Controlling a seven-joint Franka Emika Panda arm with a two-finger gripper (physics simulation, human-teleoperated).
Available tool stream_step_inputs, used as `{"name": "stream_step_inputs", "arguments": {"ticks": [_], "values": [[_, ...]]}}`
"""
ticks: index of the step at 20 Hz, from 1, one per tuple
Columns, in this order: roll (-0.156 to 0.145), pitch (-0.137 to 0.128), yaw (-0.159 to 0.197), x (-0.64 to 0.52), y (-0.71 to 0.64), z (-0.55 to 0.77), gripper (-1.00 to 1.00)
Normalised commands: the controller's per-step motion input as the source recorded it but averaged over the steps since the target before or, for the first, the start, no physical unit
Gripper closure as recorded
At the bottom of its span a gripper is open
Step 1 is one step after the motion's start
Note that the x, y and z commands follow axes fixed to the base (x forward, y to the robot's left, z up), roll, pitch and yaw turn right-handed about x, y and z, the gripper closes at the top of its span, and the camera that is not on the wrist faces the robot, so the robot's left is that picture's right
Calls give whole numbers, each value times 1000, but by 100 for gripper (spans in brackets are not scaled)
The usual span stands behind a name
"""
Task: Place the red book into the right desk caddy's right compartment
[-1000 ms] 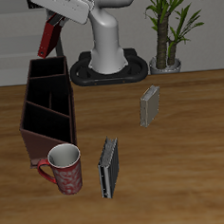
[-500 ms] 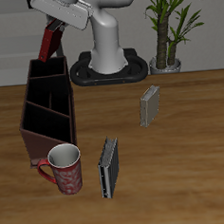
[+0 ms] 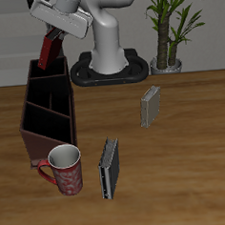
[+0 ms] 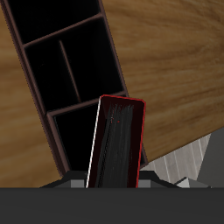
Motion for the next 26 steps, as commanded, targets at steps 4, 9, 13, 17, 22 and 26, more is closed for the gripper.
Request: {"name": "stream_step_inputs", "arguments": {"ticks": [4, 9, 13, 17, 22, 26], "values": [[-34, 62, -49, 100, -78, -324, 100], [-16, 38, -89, -229, -50, -263, 100], [30, 15, -44, -366, 92, -190, 100], [31, -8, 2, -105, 104, -43, 100], [15, 36, -78, -184, 84, -301, 100], [-9, 23, -59, -78, 24, -175, 100]]}}
